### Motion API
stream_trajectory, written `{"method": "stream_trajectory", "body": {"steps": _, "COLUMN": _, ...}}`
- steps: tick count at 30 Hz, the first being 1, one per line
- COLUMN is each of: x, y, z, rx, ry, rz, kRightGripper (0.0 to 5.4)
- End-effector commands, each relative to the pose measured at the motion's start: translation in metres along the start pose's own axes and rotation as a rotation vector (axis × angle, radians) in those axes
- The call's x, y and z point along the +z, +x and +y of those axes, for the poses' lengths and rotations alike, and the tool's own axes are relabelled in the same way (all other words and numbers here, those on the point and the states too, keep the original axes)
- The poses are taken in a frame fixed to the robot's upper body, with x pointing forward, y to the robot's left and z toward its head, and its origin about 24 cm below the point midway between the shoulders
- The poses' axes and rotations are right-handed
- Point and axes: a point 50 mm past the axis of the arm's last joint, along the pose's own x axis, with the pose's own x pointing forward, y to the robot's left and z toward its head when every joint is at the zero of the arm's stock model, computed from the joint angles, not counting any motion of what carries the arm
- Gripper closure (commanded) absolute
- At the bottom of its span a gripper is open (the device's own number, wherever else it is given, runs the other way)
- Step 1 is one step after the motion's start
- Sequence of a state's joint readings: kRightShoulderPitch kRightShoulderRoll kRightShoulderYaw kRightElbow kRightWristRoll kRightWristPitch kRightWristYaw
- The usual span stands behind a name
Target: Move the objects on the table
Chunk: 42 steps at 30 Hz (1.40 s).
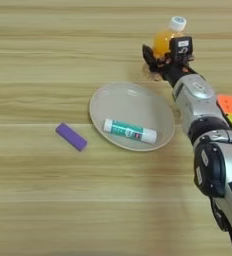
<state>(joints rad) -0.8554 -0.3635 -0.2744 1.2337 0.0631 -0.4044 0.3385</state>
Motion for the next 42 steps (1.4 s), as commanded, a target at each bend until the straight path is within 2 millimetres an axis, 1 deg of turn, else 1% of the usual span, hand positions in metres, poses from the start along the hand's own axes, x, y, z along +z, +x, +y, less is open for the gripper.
{"method": "stream_trajectory", "body": {"steps": 1, "x": 0.141, "y": 0.011, "z": -0.048, "rx": -0.126, "ry": -0.137, "rz": -0.476, "kRightGripper": 1.98}}
{"method": "stream_trajectory", "body": {"steps": 7, "x": 0.135, "y": -0.012, "z": -0.077, "rx": -0.193, "ry": -0.205, "rz": -0.479, "kRightGripper": 1.98}}
{"method": "stream_trajectory", "body": {"steps": 9, "x": 0.129, "y": -0.018, "z": -0.084, "rx": -0.207, "ry": -0.215, "rz": -0.458, "kRightGripper": 1.98}}
{"method": "stream_trajectory", "body": {"steps": 15, "x": 0.103, "y": -0.025, "z": -0.093, "rx": -0.244, "ry": -0.21, "rz": -0.372, "kRightGripper": 1.98}}
{"method": "stream_trajectory", "body": {"steps": 18, "x": 0.095, "y": -0.035, "z": -0.105, "rx": -0.29, "ry": -0.226, "rz": -0.342, "kRightGripper": 1.98}}
{"method": "stream_trajectory", "body": {"steps": 23, "x": 0.086, "y": -0.057, "z": -0.128, "rx": -0.372, "ry": -0.275, "rz": -0.302, "kRightGripper": 1.98}}
{"method": "stream_trajectory", "body": {"steps": 27, "x": 0.087, "y": -0.084, "z": -0.151, "rx": -0.462, "ry": -0.327, "rz": -0.314, "kRightGripper": 1.98}}
{"method": "stream_trajectory", "body": {"steps": 31, "x": 0.084, "y": -0.109, "z": -0.176, "rx": -0.585, "ry": -0.344, "rz": -0.28, "kRightGripper": 1.98}}
{"method": "stream_trajectory", "body": {"steps": 33, "x": 0.078, "y": -0.12, "z": -0.184, "rx": -0.626, "ry": -0.34, "rz": -0.25, "kRightGripper": 1.98}}
{"method": "stream_trajectory", "body": {"steps": 35, "x": 0.064, "y": -0.124, "z": -0.185, "rx": -0.629, "ry": -0.312, "rz": -0.205, "kRightGripper": 1.98}}
{"method": "stream_trajectory", "body": {"steps": 37, "x": 0.048, "y": -0.124, "z": -0.181, "rx": -0.614, "ry": -0.273, "rz": -0.156, "kRightGripper": 1.98}}
{"method": "stream_trajectory", "body": {"steps": 40, "x": 0.022, "y": -0.12, "z": -0.169, "rx": -0.565, "ry": -0.219, "rz": -0.078, "kRightGripper": 1.98}}
{"method": "stream_trajectory", "body": {"steps": 42, "x": 0.013, "y": -0.116, "z": -0.162, "rx": -0.531, "ry": -0.2, "rz": -0.053, "kRightGripper": 1.98}}
